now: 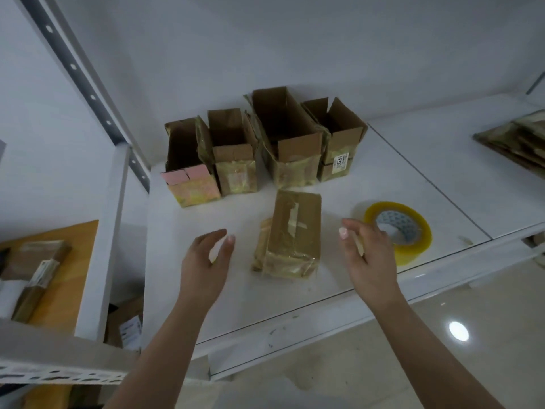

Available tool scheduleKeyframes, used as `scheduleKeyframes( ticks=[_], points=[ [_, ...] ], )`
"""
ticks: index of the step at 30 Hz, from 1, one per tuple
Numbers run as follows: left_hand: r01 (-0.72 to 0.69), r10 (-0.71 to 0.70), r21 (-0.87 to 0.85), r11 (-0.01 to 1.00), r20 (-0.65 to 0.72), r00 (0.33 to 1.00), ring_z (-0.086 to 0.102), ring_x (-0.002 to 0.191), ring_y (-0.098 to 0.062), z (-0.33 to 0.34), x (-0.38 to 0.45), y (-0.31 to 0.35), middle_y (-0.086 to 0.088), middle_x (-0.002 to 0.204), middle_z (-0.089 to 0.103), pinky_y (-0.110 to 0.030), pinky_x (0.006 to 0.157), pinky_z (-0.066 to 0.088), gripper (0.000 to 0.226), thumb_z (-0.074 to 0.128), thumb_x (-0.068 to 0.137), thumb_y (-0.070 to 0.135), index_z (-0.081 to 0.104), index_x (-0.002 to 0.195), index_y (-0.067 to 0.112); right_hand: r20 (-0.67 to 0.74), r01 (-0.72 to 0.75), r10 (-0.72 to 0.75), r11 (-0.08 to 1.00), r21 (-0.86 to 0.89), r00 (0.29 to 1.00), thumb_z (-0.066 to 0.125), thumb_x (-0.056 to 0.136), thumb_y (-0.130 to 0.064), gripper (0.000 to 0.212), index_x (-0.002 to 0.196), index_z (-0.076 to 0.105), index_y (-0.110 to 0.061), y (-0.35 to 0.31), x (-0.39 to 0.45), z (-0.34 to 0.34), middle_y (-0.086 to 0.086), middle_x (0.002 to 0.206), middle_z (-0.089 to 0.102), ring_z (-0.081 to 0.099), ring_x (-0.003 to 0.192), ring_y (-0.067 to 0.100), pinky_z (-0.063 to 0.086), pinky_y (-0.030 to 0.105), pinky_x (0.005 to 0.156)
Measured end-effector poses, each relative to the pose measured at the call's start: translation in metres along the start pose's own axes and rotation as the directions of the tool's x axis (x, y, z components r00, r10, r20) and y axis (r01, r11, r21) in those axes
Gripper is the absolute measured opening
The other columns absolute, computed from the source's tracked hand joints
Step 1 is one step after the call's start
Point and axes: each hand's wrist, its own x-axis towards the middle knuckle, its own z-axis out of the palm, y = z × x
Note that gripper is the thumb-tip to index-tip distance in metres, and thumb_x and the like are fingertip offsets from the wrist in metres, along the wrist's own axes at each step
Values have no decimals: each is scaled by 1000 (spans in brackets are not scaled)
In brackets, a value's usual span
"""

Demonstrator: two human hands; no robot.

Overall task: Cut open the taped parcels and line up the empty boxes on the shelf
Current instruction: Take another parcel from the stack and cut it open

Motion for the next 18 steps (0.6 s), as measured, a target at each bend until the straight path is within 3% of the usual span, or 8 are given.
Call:
scheduleKeyframes(
  ticks=[2,4,5,7,9,11,16,18],
  points=[
    [45,-18,-338,940,83,996,60,112,-4,1,-12,22,6,122,65,-19,90,44,53,55,84,53,64,125,22,39,-138,133,968,210,990,40,90,-64,64,121,65,-14,-20,-15,3,-14,108,64,56,112,21,43,36,95],
    [41,32,-432,901,162,986,58,109,9,10,-22,31,15,119,65,-11,89,43,56,61,81,53,62,128,21,116,-273,249,908,317,962,48,88,-69,66,130,59,-18,-32,-27,9,-23,106,58,53,115,15,39,28,93],
    [38,54,-456,889,186,981,58,109,11,17,-25,31,16,120,65,-11,90,44,58,67,82,55,61,129,21,153,-325,288,879,350,945,50,86,-68,69,135,55,-20,-35,-32,11,-20,109,58,53,116,12,38,24,91],
    [44,73,-474,880,225,972,59,117,1,28,-29,30,10,124,66,-25,100,47,68,70,78,59,58,132,20,209,-384,324,829,408,923,53,83,-64,72,141,47,-22,-39,-38,15,-13,119,58,54,114,6,41,18,89],
    [40,98,-502,864,247,964,61,118,-11,34,-34,31,5,124,67,-41,103,48,67,70,77,56,58,131,17,228,-377,304,814,443,925,54,85,-60,65,139,50,-23,-41,-42,18,-15,123,61,55,112,-1,47,23,96],
    [23,110,-506,862,230,967,64,113,-13,37,-37,33,5,118,70,-45,100,50,59,71,79,49,60,128,18,205,-326,260,837,439,944,58,88,-62,59,133,57,-25,-42,-46,21,-20,120,65,57,114,-5,49,27,99],
    [-42,120,-506,861,122,985,67,104,-6,37,-40,45,11,108,73,-34,92,54,40,75,83,25,64,121,21,101,-213,188,884,417,977,70,82,-50,49,127,59,-33,-50,-45,13,-34,112,63,57,114,-9,46,12,93],
    [-68,120,-525,848,67,990,68,96,-3,35,-41,52,14,99,74,-26,85,55,36,75,83,19,69,118,20,40,-161,158,906,392,987,71,82,-54,51,127,62,-31,-54,-42,7,-37,107,64,60,109,-9,49,12,89]
  ],
)
